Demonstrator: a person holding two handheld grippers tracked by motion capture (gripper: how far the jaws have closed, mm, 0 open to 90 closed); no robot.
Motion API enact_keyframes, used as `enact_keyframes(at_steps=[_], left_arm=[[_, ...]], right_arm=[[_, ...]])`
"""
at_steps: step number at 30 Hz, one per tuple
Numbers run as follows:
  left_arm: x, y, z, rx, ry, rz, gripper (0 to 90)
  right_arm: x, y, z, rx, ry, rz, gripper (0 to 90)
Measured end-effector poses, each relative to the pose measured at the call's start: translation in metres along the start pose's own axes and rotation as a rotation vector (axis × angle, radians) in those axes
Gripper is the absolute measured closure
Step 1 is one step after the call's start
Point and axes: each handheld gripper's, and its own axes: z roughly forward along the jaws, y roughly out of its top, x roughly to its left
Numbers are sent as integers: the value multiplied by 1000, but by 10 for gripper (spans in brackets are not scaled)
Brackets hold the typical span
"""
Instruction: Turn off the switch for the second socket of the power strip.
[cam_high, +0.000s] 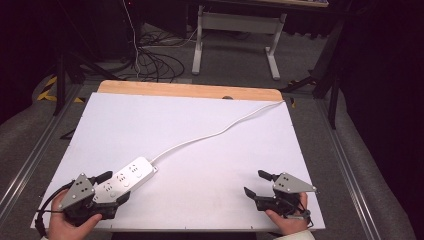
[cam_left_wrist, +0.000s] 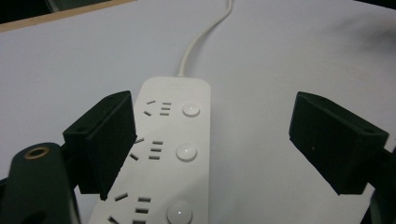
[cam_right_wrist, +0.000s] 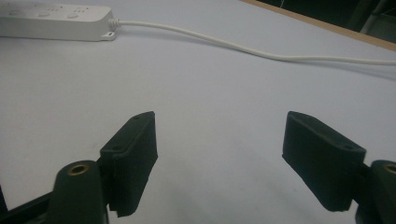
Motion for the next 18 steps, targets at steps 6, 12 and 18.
enact_keyframes(at_steps=[6, 12, 18], left_arm=[[-1, 2, -2, -11, 10, 9, 156], [-1, 2, -3, -10, 15, 14, 159], [-1, 3, -4, -9, 25, 23, 163]], right_arm=[[0, 0, 0, -3, 2, -4, 267], [0, 0, 0, -3, 1, 1, 268], [1, 0, 0, 2, 0, -4, 268]])
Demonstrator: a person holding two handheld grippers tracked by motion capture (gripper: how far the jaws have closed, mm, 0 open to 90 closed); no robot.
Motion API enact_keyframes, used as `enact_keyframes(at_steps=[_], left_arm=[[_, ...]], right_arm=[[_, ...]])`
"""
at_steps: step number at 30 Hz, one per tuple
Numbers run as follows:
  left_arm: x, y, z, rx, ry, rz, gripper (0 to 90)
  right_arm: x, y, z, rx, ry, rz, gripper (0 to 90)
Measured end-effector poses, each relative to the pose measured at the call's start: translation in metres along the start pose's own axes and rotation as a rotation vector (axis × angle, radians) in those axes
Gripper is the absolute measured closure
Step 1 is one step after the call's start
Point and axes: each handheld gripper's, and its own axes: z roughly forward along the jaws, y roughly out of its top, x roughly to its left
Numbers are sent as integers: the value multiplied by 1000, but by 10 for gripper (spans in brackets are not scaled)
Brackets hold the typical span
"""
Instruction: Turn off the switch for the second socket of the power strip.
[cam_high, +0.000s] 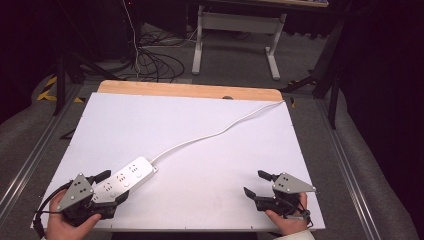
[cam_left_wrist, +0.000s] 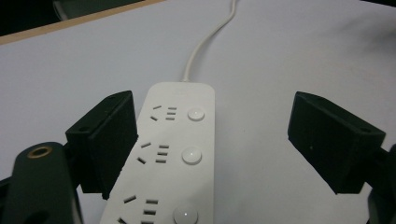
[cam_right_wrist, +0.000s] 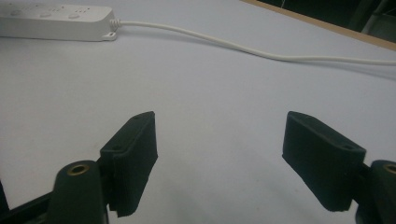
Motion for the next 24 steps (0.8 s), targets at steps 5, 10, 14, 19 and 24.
enact_keyframes(at_steps=[5, 10, 14, 19, 24], left_arm=[[-1, 7, -1, 43, 33, 34, 203], [1, 15, -3, 44, 21, 18, 266], [3, 22, -2, 48, 5, 11, 298], [4, 31, 6, 43, -4, 7, 279], [5, 36, 11, 49, -18, 5, 280]], right_arm=[[0, 0, 0, 1, -2, 1, 268], [0, 0, 1, 6, 0, 3, 268], [0, 0, 2, 12, 2, 0, 268], [1, 0, 2, 14, 2, 2, 268], [1, -1, 3, 15, 2, 4, 268]])
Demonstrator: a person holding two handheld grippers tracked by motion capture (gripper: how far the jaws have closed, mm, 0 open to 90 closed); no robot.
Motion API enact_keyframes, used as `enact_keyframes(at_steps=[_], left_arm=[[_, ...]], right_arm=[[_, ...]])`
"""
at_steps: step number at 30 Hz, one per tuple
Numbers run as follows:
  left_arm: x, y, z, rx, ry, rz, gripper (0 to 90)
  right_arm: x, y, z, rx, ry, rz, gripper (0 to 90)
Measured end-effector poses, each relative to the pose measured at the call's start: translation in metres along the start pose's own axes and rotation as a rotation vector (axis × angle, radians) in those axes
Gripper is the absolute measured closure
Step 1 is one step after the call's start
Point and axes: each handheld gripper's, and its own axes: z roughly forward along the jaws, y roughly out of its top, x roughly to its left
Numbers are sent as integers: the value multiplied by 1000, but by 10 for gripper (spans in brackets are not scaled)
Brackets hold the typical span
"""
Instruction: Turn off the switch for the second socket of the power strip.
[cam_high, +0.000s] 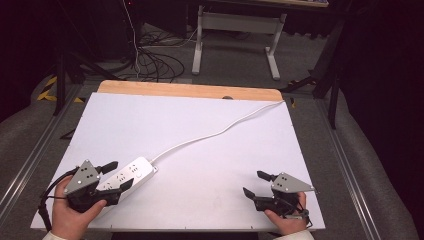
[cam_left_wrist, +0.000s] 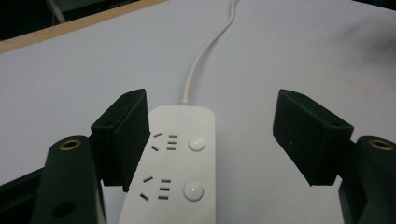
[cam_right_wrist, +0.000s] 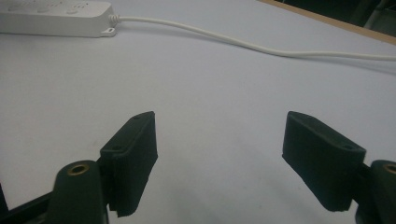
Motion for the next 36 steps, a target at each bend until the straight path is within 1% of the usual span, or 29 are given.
enact_keyframes(at_steps=[3, 9, 12, 15, 22, 23, 26, 29, 30, 32, 33, 34, 36], left_arm=[[2, 5, 4, 4, -11, -9, 282], [3, 11, 9, 8, -15, -11, 291], [4, 16, 14, 11, -27, -14, 291], [4, 18, 18, 13, -30, -14, 291], [6, 19, 27, 37, -35, -14, 304], [6, 19, 31, 47, -40, -17, 304], [5, 20, 35, 61, -54, -22, 300], [6, 20, 35, 60, -42, -22, 302], [7, 20, 34, 60, -33, -19, 309], [8, 20, 34, 63, -31, -25, 339], [10, 19, 33, 86, -36, -34, 377], [10, 20, 32, 97, -38, -41, 413], [11, 20, 32, 102, -41, -47, 478]], right_arm=[[0, 0, 0, 0, 1, -1, 268], [0, 0, 1, 1, 5, 0, 268], [0, 0, 1, 0, 6, -2, 268], [-1, 0, 1, 1, 6, 2, 268], [-1, 0, 2, 6, 9, -1, 268], [-1, 0, 2, 6, 9, -3, 268], [-1, 0, 1, 5, 10, -3, 269], [-1, 0, 1, 4, 9, -3, 270], [-1, 0, 1, 4, 10, -4, 270], [-1, 0, 1, 3, 10, -5, 271], [-1, 0, 1, 4, 10, -5, 271], [-1, 0, 1, 4, 12, -4, 271], [-1, 0, 1, 2, 13, -4, 272]])
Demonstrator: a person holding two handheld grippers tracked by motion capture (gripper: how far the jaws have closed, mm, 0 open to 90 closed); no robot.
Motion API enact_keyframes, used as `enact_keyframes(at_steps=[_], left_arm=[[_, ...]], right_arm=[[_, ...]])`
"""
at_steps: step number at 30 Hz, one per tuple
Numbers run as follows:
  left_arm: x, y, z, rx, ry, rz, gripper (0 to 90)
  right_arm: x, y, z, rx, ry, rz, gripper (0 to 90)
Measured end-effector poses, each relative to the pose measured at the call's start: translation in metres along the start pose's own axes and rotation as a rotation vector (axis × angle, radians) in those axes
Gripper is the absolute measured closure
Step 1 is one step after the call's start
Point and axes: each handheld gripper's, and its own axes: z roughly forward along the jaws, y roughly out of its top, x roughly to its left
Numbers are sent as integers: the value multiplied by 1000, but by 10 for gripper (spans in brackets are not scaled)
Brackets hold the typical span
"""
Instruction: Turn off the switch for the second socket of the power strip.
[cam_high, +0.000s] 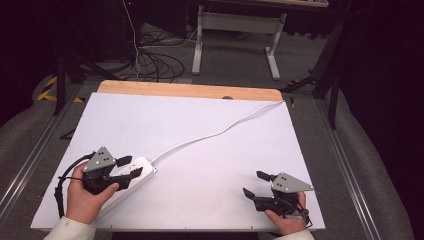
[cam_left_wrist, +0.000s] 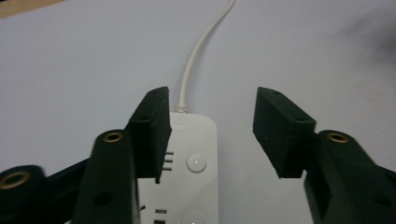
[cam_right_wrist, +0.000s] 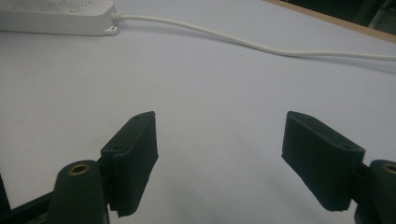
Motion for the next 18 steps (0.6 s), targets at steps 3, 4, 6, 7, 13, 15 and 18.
enact_keyframes(at_steps=[3, 4, 6, 7, 13, 15, 18], left_arm=[[2, 2, 0, 39, -25, -7, 579], [2, 2, 0, 51, -33, -5, 625], [2, 2, 1, 81, -27, 12, 802], [2, 2, 1, 81, -27, 12, 863], [-1, 2, 0, 140, 3, 29, 899], [-1, 3, -1, 146, -6, 27, 899], [-1, 3, -2, 152, -4, 30, 898]], right_arm=[[0, 0, 0, 0, 0, 0, 273], [0, 0, 0, 0, -1, -1, 273], [0, 0, 0, 1, -1, -3, 274], [0, 0, 0, 1, -1, -2, 274], [0, 0, 0, 1, 1, -3, 276], [0, 0, 0, 1, 1, -4, 276], [0, 0, 0, 2, 0, -4, 276]])
